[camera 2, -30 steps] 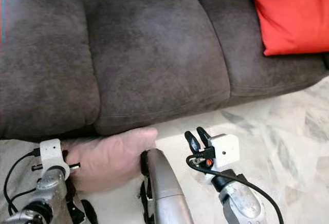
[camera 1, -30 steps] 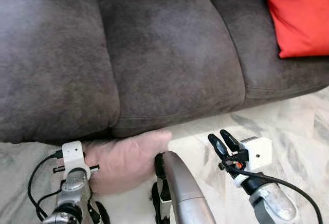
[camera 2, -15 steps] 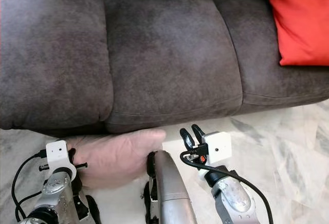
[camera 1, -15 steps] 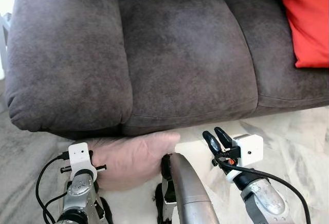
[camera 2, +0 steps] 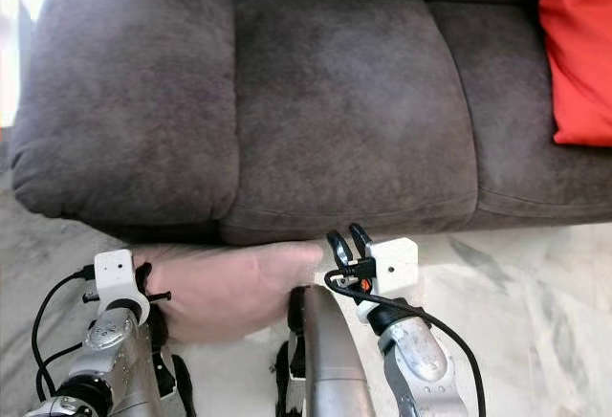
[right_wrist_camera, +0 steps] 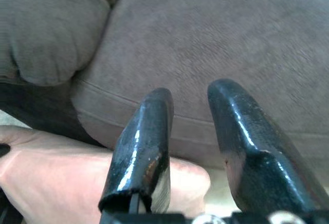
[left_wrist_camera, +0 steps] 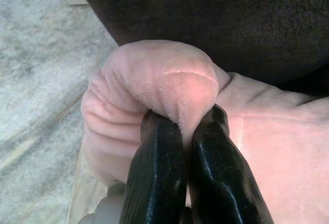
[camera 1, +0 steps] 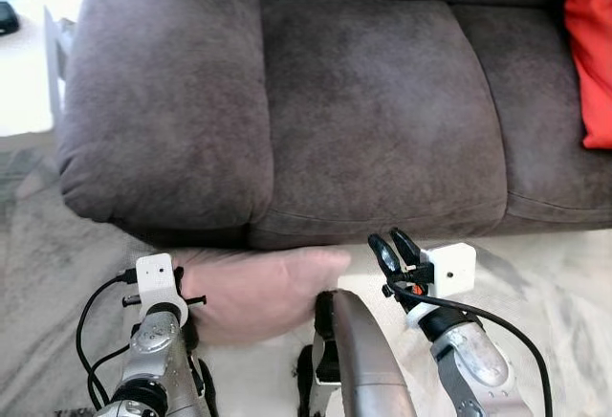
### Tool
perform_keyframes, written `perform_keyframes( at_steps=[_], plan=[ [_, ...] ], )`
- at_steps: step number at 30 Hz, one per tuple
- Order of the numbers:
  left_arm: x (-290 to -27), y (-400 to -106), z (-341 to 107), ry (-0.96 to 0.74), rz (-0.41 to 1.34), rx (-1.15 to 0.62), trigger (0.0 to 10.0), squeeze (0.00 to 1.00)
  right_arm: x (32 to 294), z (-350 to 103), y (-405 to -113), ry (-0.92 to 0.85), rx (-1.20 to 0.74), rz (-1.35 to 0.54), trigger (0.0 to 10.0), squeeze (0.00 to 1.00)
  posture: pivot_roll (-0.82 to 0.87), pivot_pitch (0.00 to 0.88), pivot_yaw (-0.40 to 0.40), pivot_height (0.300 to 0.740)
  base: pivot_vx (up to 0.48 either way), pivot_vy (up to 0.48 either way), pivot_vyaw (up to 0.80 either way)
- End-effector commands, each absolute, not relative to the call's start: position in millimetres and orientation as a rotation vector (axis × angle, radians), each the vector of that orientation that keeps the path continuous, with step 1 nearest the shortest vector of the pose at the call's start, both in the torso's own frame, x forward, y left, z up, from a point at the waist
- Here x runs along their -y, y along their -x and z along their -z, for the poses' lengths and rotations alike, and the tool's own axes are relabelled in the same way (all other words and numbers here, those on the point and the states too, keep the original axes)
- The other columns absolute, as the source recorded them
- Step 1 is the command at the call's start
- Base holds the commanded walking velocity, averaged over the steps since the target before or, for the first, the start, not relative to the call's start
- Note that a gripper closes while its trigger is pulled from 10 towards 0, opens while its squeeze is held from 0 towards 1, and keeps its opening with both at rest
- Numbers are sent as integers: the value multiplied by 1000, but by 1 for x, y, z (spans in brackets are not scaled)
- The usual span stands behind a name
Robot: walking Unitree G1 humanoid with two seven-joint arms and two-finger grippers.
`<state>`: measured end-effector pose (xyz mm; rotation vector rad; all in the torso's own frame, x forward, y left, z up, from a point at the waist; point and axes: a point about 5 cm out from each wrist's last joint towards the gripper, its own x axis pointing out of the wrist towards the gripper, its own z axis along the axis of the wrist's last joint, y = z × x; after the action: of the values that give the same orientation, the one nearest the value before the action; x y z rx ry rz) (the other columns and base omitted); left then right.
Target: Move the pillow to the sofa from floor
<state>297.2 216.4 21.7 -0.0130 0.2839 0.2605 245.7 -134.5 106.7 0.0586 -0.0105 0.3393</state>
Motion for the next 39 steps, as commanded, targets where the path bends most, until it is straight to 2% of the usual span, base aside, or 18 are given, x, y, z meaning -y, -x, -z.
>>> perform_keyframes(
  at_steps=[1, 15, 19, 39],
  plan=[
    [-227, -288, -15, 15, -303, -311, 10000, 0, 139, -95, -242, -59, -30, -314, 10000, 0, -17, 325, -117, 559, -266, 0, 0],
    [-224, -305, -29, 7, -257, -290, 10000, 0, 132, -83, -261, -76, -16, -272, 10000, 0, 15, 227, -53, 559, -303, 0, 0],
    [-223, -310, -33, 4, -242, -282, 10000, 0, 132, -79, -272, -74, -13, -259, 10000, 0, 24, 176, -31, 559, -311, 0, 0],
    [-216, -324, -46, 11, -209, -256, 10000, 0, 133, -70, -293, -75, 0, -217, 10000, 0, 47, 98, -10, 559, -313, 0, 0]
  ],
)
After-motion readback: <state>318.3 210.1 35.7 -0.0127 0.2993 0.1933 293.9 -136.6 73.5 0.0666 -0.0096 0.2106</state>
